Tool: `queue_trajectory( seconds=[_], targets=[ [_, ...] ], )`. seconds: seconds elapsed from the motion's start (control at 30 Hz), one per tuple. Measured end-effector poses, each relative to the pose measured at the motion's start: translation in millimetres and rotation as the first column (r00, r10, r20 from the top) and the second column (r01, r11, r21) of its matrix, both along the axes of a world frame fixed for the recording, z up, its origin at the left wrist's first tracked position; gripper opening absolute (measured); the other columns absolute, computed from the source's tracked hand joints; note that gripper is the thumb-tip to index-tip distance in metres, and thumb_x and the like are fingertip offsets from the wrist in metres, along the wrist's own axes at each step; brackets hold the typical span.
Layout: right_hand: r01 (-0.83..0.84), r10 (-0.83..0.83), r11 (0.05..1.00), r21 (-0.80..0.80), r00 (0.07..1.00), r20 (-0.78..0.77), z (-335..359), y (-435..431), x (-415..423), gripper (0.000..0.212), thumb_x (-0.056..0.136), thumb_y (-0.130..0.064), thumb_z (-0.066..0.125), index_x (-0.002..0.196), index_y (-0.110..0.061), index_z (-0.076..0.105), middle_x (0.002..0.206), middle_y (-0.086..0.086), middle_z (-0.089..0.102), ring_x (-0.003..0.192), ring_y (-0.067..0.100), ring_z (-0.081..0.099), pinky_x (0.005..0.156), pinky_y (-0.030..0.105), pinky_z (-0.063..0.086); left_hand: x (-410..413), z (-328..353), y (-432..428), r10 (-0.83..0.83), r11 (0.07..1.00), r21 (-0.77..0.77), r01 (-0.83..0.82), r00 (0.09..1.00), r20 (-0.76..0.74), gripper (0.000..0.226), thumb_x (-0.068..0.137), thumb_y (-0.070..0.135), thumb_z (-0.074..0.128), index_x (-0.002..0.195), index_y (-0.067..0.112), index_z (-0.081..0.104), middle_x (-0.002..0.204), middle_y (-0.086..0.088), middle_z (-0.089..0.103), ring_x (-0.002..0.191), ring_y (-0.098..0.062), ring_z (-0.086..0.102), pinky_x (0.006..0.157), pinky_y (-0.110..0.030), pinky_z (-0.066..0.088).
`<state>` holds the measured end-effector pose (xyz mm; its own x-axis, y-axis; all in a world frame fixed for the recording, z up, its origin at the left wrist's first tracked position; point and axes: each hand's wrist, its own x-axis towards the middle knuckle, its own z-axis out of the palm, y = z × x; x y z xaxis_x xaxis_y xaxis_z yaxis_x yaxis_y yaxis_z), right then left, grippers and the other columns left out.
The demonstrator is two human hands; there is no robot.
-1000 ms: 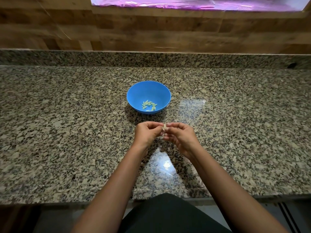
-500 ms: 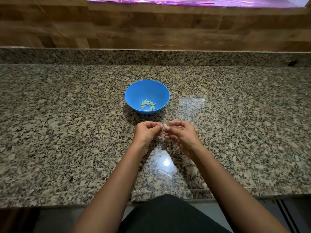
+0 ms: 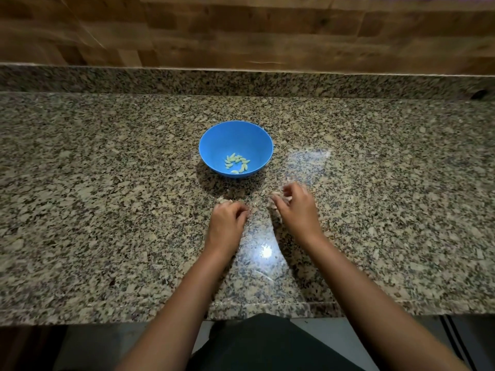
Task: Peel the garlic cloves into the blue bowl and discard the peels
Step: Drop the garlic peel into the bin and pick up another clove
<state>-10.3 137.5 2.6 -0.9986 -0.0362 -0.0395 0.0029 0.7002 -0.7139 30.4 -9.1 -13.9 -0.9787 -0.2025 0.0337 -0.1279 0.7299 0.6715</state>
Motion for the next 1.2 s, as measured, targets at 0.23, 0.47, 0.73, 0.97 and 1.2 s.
queue_trajectory(
  seconds=[0.23, 0.47, 0.73, 0.97, 1.2],
  targets=[
    [-0.253, 0.193, 0.864, 0.435, 0.965, 0.178, -24, 6, 64, 0.101, 0.083, -0.076, 0.022, 0.144, -0.011, -0.024, 0.150, 0.007, -0.032, 0.141, 0.020, -0.023, 0.113, 0.032, -0.013, 22, -14, -3, -0.004, 0.996, 0.084, 0.008, 0.999, -0.052, 0.014, 0.095, 0.015, 0.052, 0.099, 0.006, 0.062, 0.129, -0.005, 0.056, 0.119, -0.017, 0.051, 0.093, -0.019, 0.038],
    [-0.155, 0.043, 0.814, 0.559, 0.977, 0.208, -30, 33, 37, 0.114, 0.073, -0.088, 0.009, 0.134, -0.004, -0.038, 0.141, 0.014, -0.045, 0.134, 0.027, -0.036, 0.115, 0.044, -0.014, 14, -20, 3, -0.097, 0.995, 0.007, 0.097, 0.994, -0.048, 0.012, 0.095, 0.018, 0.051, 0.097, 0.009, 0.059, 0.130, -0.005, 0.056, 0.125, -0.020, 0.048, 0.102, -0.028, 0.034],
    [-0.481, 0.466, 0.747, 0.459, 0.871, 0.155, -27, 16, 37, 0.080, 0.091, -0.064, 0.016, 0.147, -0.016, -0.014, 0.152, 0.000, -0.021, 0.143, 0.014, -0.015, 0.114, 0.032, -0.011, -3, -20, 20, -0.110, 0.993, 0.030, 0.110, 0.994, -0.019, 0.015, 0.098, 0.020, 0.044, 0.104, 0.009, 0.052, 0.115, -0.006, 0.061, 0.101, -0.022, 0.058, 0.082, -0.035, 0.047],
    [-0.385, 0.359, 0.825, 0.413, 0.922, 0.143, -21, 39, -35, 0.080, 0.092, -0.060, 0.028, 0.150, -0.018, -0.009, 0.155, -0.001, -0.016, 0.143, 0.012, -0.010, 0.117, 0.032, -0.003, -9, -15, 18, -0.082, 0.988, 0.124, 0.087, 0.996, -0.044, 0.008, 0.098, 0.015, 0.045, 0.100, 0.009, 0.050, 0.111, -0.013, 0.063, 0.097, -0.024, 0.060, 0.075, -0.038, 0.050],
    [-0.456, 0.443, 0.697, 0.553, 0.881, 0.169, -29, 47, -4, 0.078, 0.087, -0.067, 0.002, 0.148, -0.019, -0.008, 0.154, 0.000, -0.016, 0.144, 0.016, -0.011, 0.118, 0.038, -0.004, -2, -15, 15, -0.095, 0.986, 0.133, 0.103, 0.993, -0.064, 0.006, 0.098, 0.015, 0.046, 0.099, 0.010, 0.050, 0.107, -0.009, 0.064, 0.092, -0.021, 0.060, 0.071, -0.031, 0.046]
  ],
)
